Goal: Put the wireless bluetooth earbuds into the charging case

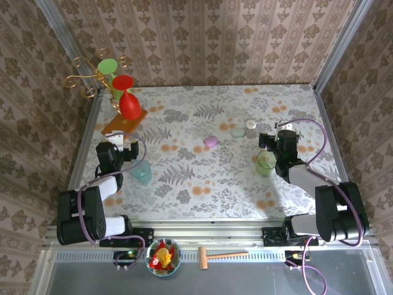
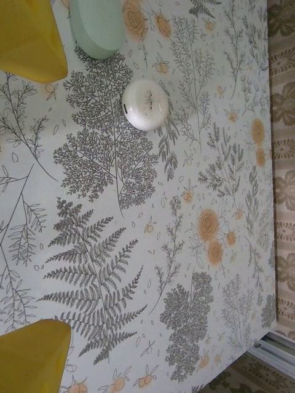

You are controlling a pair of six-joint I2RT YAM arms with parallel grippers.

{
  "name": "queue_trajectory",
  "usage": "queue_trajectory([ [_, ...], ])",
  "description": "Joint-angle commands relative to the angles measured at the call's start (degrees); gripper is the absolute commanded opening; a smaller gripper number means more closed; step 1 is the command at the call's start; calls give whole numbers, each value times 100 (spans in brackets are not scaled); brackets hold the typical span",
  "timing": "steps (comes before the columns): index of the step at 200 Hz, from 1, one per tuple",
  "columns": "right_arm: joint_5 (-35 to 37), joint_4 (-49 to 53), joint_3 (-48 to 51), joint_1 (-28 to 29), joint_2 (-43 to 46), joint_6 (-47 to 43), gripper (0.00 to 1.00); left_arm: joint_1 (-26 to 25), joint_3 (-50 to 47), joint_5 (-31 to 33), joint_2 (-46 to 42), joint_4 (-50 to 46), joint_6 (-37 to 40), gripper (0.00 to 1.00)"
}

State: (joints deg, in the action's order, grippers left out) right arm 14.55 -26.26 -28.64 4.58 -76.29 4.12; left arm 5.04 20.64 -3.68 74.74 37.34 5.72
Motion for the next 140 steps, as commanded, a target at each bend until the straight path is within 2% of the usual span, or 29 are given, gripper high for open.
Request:
queue_trajectory([
  [1, -128, -899, 177, -77, -166, -171, 100, 74, 17, -165, 94, 287, -154, 100],
  [35, -490, -1459, 304, -228, -619, -153, 100, 77, -11, -236, 68, 307, -171, 100],
  [61, -711, -1987, 465, -327, -924, -105, 100, 78, -183, -368, 197, 923, -532, 100],
  [77, -870, -2173, 531, -405, -1022, -72, 100, 82, -110, -394, 322, 973, -641, 100],
  [109, -1032, -2352, 591, -467, -1098, -34, 100, -75, -225, -322, 1077, 1985, -603, 100],
  [140, -1050, -2357, 597, -477, -1098, -25, 100, -250, -175, -115, 1463, 2265, -475, 100],
])
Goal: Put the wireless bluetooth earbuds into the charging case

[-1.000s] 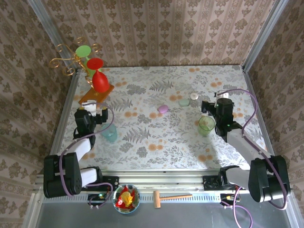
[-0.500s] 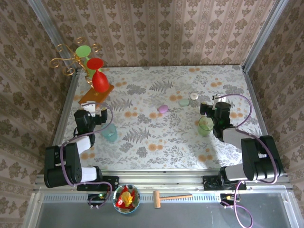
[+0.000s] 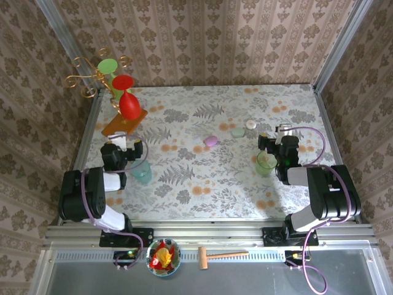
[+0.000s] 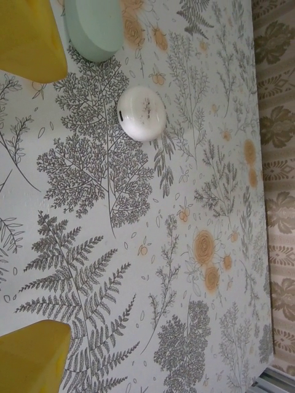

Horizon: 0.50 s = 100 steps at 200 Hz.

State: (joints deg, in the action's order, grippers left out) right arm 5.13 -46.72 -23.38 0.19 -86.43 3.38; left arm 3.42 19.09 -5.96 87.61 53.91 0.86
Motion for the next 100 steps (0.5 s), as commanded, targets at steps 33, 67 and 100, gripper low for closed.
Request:
queue_trajectory([
  [33, -123, -310, 64, -36, -95, 41, 100, -103, 93, 307, 157, 320, -45, 100],
  [67, -121, -311, 63, -36, -97, 40, 100, -280, 174, 715, 139, 131, 56, 100],
  [100, -118, -307, 70, -36, -96, 40, 100, -334, 235, 687, 141, 31, 131, 100],
])
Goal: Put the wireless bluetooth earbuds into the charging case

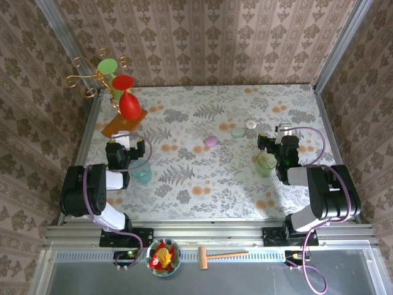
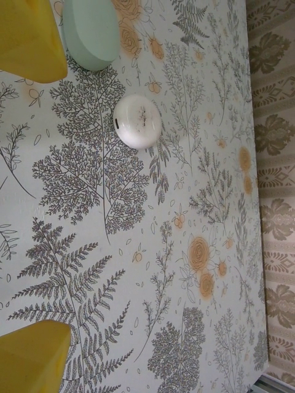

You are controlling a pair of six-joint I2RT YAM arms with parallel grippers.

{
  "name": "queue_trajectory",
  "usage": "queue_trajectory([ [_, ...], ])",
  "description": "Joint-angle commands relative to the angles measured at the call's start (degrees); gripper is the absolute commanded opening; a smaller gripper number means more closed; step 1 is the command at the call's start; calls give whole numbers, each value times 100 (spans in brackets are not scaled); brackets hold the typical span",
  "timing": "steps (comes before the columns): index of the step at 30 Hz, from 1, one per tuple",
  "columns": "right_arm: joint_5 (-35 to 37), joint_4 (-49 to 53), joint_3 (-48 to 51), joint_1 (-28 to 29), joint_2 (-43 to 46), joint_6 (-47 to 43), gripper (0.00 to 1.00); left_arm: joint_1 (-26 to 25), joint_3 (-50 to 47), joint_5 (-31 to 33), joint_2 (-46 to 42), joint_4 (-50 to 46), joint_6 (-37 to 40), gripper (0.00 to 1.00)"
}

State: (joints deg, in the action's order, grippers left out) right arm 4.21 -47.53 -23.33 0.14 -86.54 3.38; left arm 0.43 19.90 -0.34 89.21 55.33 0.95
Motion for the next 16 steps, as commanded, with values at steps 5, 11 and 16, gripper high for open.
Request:
queue_trajectory([
  [5, -87, -264, 75, -32, -100, 5, 100, -50, 281, -131, -21, -349, 266, 100],
  [11, -94, -266, 74, -32, -101, 5, 100, -72, 286, -111, -14, -358, 281, 100],
  [16, -96, -287, 87, -32, -99, 5, 100, -122, 279, 31, -10, -346, 300, 100],
])
